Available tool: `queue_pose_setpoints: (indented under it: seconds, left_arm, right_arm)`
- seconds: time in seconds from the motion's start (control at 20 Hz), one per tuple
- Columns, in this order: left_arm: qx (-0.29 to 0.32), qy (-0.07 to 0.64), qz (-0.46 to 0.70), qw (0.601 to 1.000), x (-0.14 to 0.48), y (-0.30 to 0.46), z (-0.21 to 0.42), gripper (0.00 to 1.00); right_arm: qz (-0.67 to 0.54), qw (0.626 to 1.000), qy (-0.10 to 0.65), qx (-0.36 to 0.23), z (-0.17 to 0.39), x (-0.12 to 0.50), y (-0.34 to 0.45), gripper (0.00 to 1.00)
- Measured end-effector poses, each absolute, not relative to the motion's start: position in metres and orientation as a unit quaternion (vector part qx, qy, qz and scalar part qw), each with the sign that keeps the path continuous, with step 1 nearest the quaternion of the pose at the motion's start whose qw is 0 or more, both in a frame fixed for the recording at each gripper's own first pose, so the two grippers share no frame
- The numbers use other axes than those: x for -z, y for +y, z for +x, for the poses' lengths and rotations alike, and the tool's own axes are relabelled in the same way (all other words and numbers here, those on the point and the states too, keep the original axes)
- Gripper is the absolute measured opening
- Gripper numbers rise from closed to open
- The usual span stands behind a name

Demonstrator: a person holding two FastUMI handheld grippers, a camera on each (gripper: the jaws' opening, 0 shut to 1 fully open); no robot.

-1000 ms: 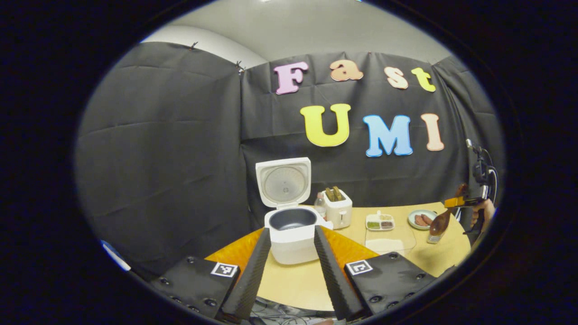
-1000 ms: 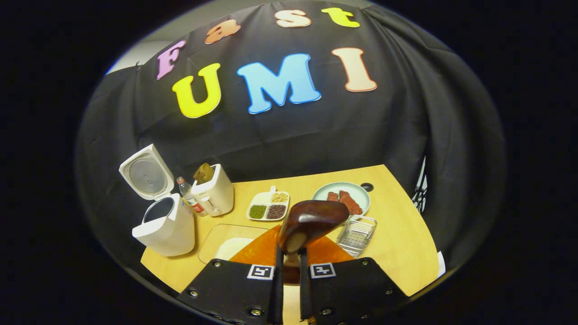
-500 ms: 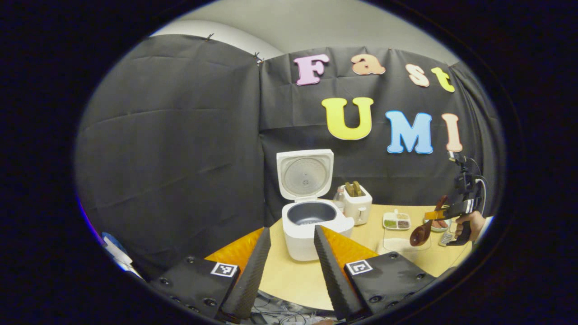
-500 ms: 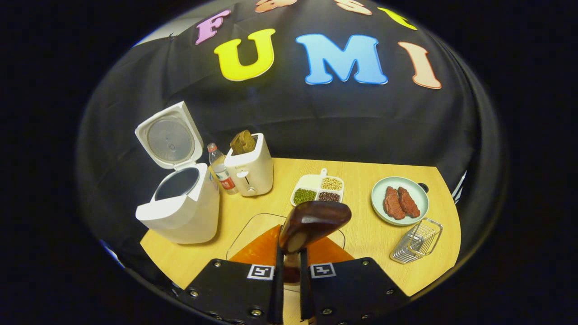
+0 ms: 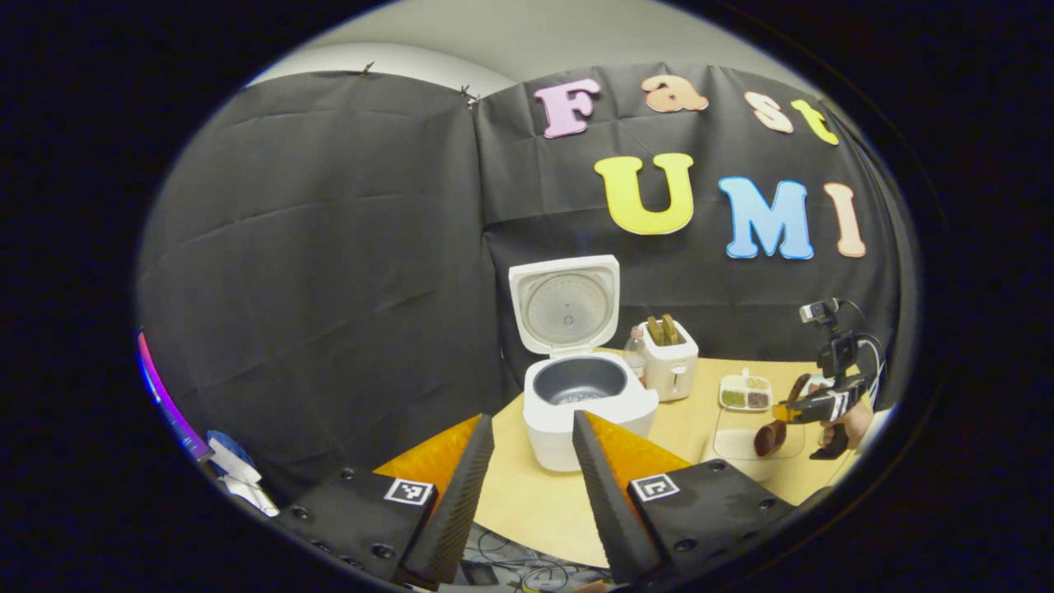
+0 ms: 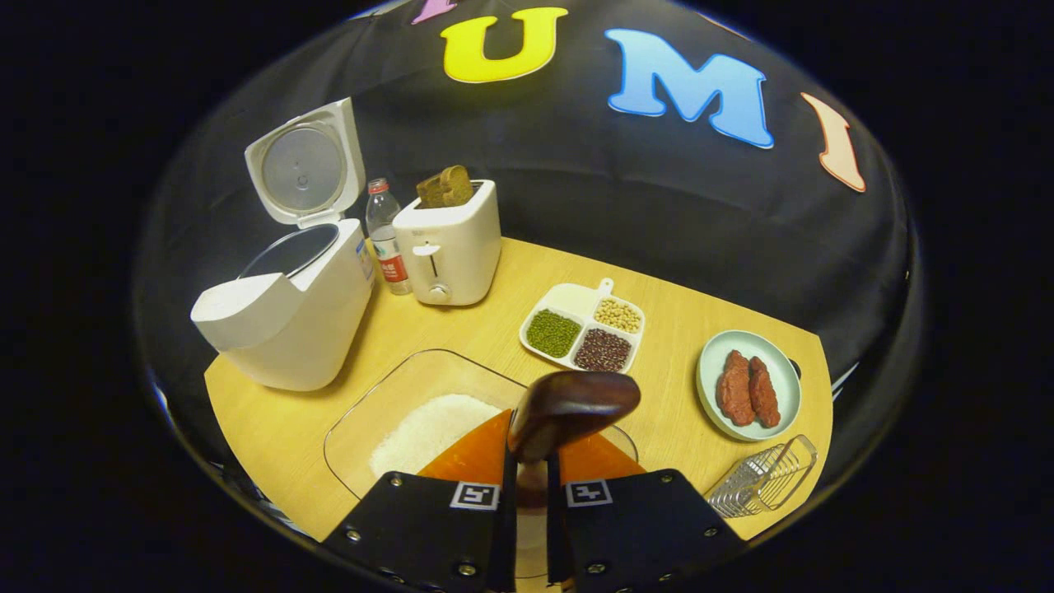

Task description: Close the left gripper, press the button to open the rice cooker; take a wooden spoon from the chopstick holder with the right hand, scoop a spoonful of rice and pour it into the rice cooker, then put the wooden spoon back into the chopstick holder.

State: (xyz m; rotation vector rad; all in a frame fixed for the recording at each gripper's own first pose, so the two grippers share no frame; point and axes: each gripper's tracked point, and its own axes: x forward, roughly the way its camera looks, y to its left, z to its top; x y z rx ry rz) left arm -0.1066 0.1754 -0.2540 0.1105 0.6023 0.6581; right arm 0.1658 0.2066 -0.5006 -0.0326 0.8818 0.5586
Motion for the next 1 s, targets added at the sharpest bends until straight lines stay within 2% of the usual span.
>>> queue_pose_setpoints:
  seconds: [0.15, 0.3, 0.35, 0.55, 0.6, 0.85, 0.9, 0.95, 1.0]
  left_arm:
    - [-0.325, 0.296, 0.050, 0.897, 0.254, 0.169, -0.107, 0.77]
    - [-0.340, 0.293, 0.055, 0.892, 0.247, 0.170, -0.114, 0.77]
    - [-0.343, 0.293, 0.056, 0.891, 0.244, 0.171, -0.116, 0.72]
    - [-0.357, 0.294, 0.055, 0.885, 0.248, 0.175, -0.113, 0.72]
    - [-0.360, 0.294, 0.057, 0.884, 0.247, 0.175, -0.115, 0.77]
    - [-0.363, 0.289, 0.067, 0.883, 0.235, 0.178, -0.119, 0.72]
    - [-0.362, 0.291, 0.067, 0.883, 0.236, 0.177, -0.121, 0.77]
    - [-0.360, 0.292, 0.067, 0.884, 0.237, 0.177, -0.121, 0.77]
    - [-0.359, 0.293, 0.068, 0.884, 0.237, 0.177, -0.119, 0.72]
  right_arm:
    - [0.006, 0.851, 0.436, -0.292, 0.155, 0.503, 0.225, 0.15]
    - [0.044, 0.836, 0.451, -0.309, 0.146, 0.501, 0.246, 0.15]
    - [0.058, 0.831, 0.457, -0.312, 0.145, 0.501, 0.251, 0.15]
    - [0.101, 0.818, 0.471, -0.314, 0.143, 0.497, 0.266, 0.15]
    - [0.110, 0.815, 0.475, -0.314, 0.142, 0.497, 0.268, 0.15]
    - [0.202, 0.792, 0.496, -0.292, 0.146, 0.492, 0.264, 0.15]
    - [0.237, 0.785, 0.497, -0.285, 0.148, 0.488, 0.262, 0.15]
    - [0.273, 0.776, 0.497, -0.277, 0.152, 0.486, 0.260, 0.15]
    - [0.303, 0.768, 0.497, -0.267, 0.154, 0.484, 0.256, 0.15]
